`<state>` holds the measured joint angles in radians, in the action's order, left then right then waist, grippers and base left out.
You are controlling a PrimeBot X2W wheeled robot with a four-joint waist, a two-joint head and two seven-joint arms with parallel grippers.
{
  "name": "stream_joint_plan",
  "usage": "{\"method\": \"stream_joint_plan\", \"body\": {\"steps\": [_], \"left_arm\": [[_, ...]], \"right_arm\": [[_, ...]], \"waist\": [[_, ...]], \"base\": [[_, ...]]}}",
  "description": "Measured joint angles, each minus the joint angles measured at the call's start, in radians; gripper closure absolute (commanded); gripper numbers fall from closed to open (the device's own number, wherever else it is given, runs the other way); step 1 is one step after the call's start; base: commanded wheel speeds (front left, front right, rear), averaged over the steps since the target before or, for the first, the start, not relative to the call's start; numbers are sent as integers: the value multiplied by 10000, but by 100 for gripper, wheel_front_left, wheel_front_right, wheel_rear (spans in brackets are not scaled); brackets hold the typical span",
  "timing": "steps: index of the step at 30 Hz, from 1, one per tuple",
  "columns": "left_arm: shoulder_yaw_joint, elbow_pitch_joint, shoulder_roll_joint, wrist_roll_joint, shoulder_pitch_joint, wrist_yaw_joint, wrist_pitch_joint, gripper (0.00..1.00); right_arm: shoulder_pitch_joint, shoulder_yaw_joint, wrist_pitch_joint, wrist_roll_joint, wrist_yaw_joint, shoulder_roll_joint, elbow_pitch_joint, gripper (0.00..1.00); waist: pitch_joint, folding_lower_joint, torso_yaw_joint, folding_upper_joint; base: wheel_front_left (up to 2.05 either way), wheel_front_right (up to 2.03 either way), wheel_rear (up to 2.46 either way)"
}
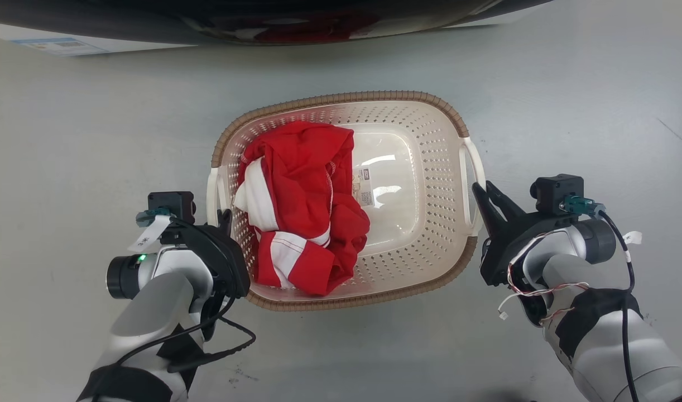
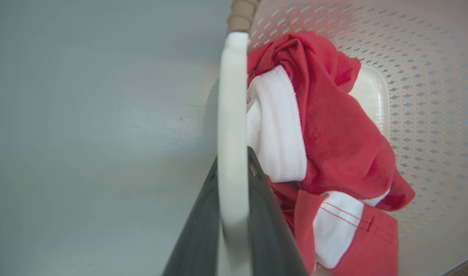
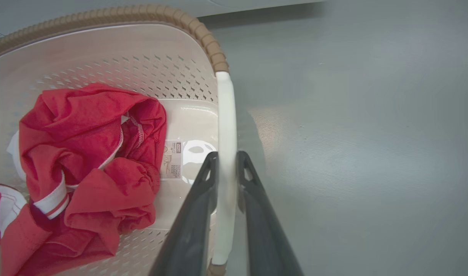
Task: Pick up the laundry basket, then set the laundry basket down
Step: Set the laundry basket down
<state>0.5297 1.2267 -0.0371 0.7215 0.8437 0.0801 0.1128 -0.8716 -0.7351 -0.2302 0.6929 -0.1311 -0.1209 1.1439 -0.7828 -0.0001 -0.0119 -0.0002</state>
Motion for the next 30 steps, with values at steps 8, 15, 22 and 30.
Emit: {"method": "stream_joint_plan", "body": {"steps": [8,15,22,30], "left_arm": [[138,-19,-12,17,-3,0,82,100],[395,-161,-52,136,-12,31,77,35],[660,-416,48,159,-12,171,127,0],[825,-479,36,407,-154,150,211,0]], "right_arm": [[-1,-117,-12,69,0,-4,4,100],[-5,-479,-29,90,0,-58,-96,0],[-6,-744,-46,-12,0,-67,-134,0],[12,-800,-88,23,0,-84,-19,0]], "waist": [[8,0,2,0],[35,1,-8,1],[84,1,-22,2],[339,1,-16,2]], "base": [[0,0,0],[0,0,0],[0,0,0],[0,0,0]]}}
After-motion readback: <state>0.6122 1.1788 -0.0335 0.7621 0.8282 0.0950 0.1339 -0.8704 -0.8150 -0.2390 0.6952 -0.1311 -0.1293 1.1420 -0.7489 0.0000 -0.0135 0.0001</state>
